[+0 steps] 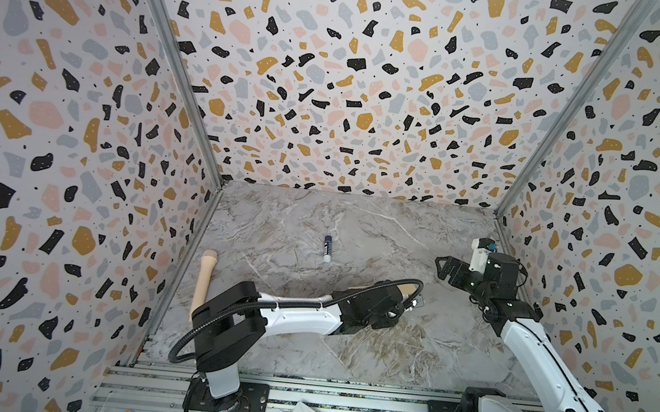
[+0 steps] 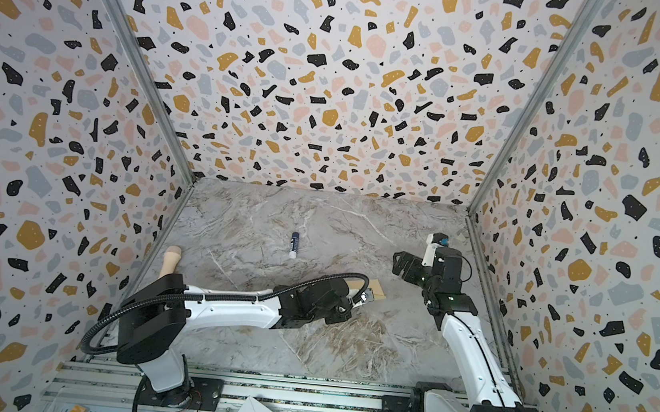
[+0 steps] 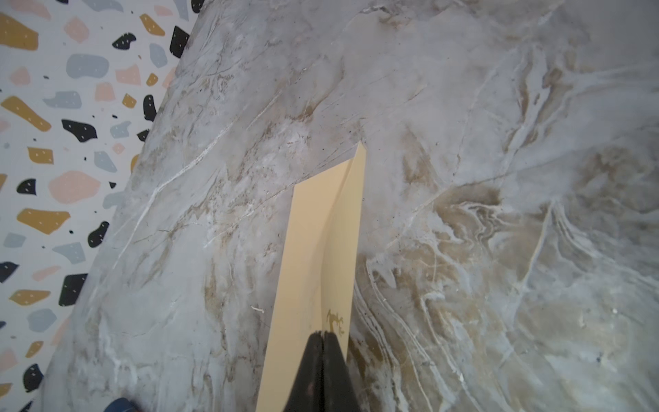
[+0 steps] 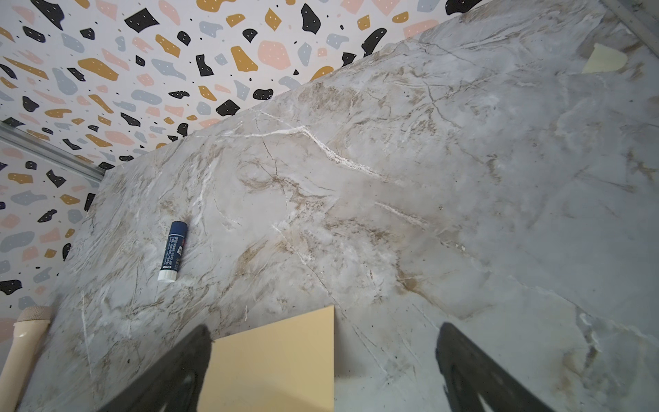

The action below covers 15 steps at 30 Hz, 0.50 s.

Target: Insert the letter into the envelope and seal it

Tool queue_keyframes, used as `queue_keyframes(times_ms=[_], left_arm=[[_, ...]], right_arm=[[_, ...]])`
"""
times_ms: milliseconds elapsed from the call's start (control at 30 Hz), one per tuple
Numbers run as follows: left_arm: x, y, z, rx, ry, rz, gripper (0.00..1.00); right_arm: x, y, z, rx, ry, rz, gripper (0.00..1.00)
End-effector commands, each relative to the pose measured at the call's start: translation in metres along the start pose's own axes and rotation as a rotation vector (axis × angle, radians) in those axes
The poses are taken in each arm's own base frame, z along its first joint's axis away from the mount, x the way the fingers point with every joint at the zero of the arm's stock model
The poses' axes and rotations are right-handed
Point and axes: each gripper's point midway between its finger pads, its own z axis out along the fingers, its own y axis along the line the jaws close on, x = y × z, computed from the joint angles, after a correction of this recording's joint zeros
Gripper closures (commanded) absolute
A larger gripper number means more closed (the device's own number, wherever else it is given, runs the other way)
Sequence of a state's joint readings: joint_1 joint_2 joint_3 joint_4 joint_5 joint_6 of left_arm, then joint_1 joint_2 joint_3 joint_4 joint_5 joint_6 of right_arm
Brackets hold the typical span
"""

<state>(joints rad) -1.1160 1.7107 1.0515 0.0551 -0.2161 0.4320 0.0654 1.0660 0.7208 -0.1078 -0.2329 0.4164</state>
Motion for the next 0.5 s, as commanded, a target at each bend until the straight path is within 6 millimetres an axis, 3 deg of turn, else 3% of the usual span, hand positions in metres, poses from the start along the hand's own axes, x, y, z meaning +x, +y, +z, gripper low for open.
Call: queue_keyframes(times_ms=[0, 167, 267, 333, 467], left_arm=[[0.014, -0.017, 0.001, 0.04, -0.021, 0.222, 1.0], [0.03, -0.023, -0.006, 0.025, -0.036, 0.266, 0.96], [0.034, -0.02, -0.01, 0.004, -0.027, 0.247, 0.68], [0.026, -0.01, -0.019, -0.039, -0.072, 0.188, 0.49], [-0.006, 0.043, -0.057, -0.225, -0.202, -0.054, 0.18]], right_arm=[[-0.001, 0.002, -0.003, -0.012, -0.009, -0.017, 0.01], [0.002, 0.003, 0.0, -0.025, 0.007, -0.015, 0.01], [0.003, 0.007, 0.001, -0.049, 0.01, -0.013, 0.01], [0.003, 0.008, 0.001, -0.052, 0.01, -0.017, 0.01], [0.0, 0.01, 0.0, -0.054, 0.005, -0.028, 0.01]])
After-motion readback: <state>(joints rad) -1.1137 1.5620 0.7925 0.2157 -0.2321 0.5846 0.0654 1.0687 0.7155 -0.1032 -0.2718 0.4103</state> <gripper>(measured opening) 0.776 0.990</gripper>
